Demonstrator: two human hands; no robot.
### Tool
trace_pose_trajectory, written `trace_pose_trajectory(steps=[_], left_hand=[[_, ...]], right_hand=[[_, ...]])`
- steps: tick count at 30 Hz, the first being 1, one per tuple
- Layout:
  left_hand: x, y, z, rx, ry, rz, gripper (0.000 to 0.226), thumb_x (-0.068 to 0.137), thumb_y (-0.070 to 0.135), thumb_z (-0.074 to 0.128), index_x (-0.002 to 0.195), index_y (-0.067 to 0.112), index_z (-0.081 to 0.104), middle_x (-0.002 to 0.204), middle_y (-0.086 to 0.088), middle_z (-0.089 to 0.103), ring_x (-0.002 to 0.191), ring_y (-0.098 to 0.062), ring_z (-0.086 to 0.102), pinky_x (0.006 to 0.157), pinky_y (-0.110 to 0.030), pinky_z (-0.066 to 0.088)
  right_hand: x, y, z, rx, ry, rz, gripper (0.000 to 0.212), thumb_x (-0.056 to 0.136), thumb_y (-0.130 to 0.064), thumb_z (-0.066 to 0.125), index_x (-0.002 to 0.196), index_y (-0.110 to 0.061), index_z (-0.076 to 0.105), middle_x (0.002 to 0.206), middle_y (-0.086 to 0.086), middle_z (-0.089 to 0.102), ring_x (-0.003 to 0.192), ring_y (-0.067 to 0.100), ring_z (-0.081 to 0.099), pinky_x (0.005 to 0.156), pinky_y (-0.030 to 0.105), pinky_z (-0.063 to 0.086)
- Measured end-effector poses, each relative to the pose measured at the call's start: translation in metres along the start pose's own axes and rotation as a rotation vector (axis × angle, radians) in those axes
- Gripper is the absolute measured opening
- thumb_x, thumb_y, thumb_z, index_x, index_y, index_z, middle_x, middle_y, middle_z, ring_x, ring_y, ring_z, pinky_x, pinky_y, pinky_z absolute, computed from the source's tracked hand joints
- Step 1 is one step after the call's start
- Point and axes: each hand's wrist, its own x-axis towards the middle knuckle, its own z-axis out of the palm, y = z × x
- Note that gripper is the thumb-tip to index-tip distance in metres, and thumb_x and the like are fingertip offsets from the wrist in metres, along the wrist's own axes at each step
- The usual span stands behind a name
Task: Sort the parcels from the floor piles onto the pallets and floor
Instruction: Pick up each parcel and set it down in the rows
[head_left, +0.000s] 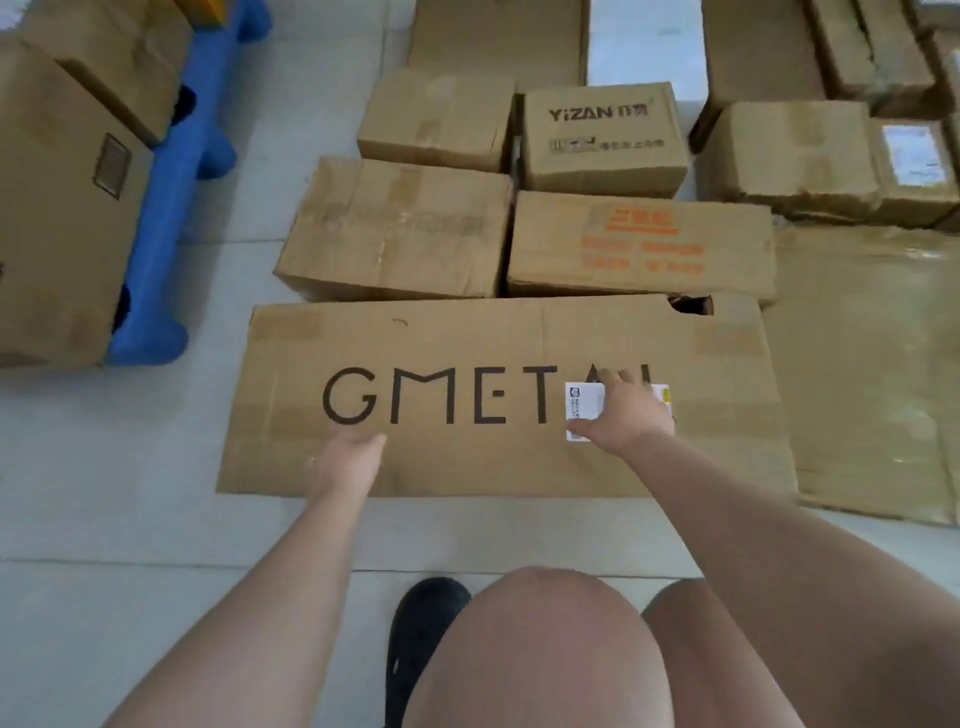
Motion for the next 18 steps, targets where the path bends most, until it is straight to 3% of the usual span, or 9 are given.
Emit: trace_pose_trajectory(steps=[4, 7, 10, 12, 15, 18], left_hand=[[0.003, -0.036, 0.039, -0.006, -0.274, -0.227, 0.061, 0.090, 0.062, 0.043, 0.090, 0.004, 0.066, 0.084, -0.005, 0.070, 0.070, -0.020, 0.066, 0.078, -0.035, 0.049], [0.006, -0.047, 0.052, -0.180, -0.417, -0.307, 0.074, 0.085, 0.072, 0.039, 0.115, 0.006, 0.052, 0.112, -0.008, 0.067, 0.093, -0.024, 0.065, 0.084, -0.039, 0.049], [0.016, -0.050, 0.061, -0.678, -0.373, -0.370, 0.077, 0.085, 0.058, 0.057, 0.140, 0.009, 0.034, 0.137, -0.014, 0.050, 0.117, -0.029, 0.054, 0.094, -0.052, 0.045], [0.019, -0.047, 0.069, -0.953, -0.357, -0.417, 0.078, 0.084, 0.044, 0.066, 0.144, 0.013, 0.027, 0.140, -0.020, 0.044, 0.121, -0.037, 0.050, 0.094, -0.060, 0.043], [0.016, -0.045, 0.081, -1.271, -0.330, -0.482, 0.079, 0.075, 0.027, 0.076, 0.140, 0.019, 0.032, 0.130, -0.022, 0.049, 0.115, -0.043, 0.051, 0.090, -0.067, 0.044], [0.003, -0.050, 0.085, -1.348, -0.224, -0.518, 0.085, 0.068, 0.022, 0.080, 0.139, 0.025, 0.033, 0.129, -0.018, 0.050, 0.117, -0.043, 0.049, 0.088, -0.065, 0.046]], right_hand=[[0.047, -0.050, 0.024, -0.220, 0.065, -0.276, 0.076, 0.078, -0.053, 0.067, 0.139, -0.019, 0.036, 0.146, 0.002, 0.032, 0.135, 0.026, 0.028, 0.102, 0.042, 0.037], [0.073, -0.086, 0.028, -0.306, 0.113, -0.375, 0.092, 0.074, -0.062, 0.066, 0.145, -0.020, 0.027, 0.155, 0.004, 0.020, 0.143, 0.028, 0.015, 0.114, 0.050, 0.022], [0.092, -0.114, 0.028, -0.338, 0.060, -0.388, 0.117, 0.066, -0.070, 0.067, 0.152, -0.024, 0.004, 0.161, 0.002, -0.002, 0.147, 0.026, -0.007, 0.115, 0.059, 0.001], [0.101, -0.127, 0.028, -0.359, 0.036, -0.379, 0.127, 0.060, -0.076, 0.067, 0.152, -0.023, -0.002, 0.160, 0.003, -0.001, 0.147, 0.027, -0.007, 0.111, 0.064, -0.002], [0.101, -0.139, 0.029, -0.365, 0.090, -0.350, 0.124, 0.058, -0.079, 0.065, 0.151, -0.014, 0.014, 0.156, 0.010, 0.015, 0.145, 0.030, 0.011, 0.112, 0.066, 0.003], [0.088, -0.139, 0.029, -0.361, 0.099, -0.345, 0.120, 0.058, -0.075, 0.069, 0.149, -0.012, 0.020, 0.154, 0.012, 0.020, 0.142, 0.031, 0.018, 0.114, 0.059, 0.014]])
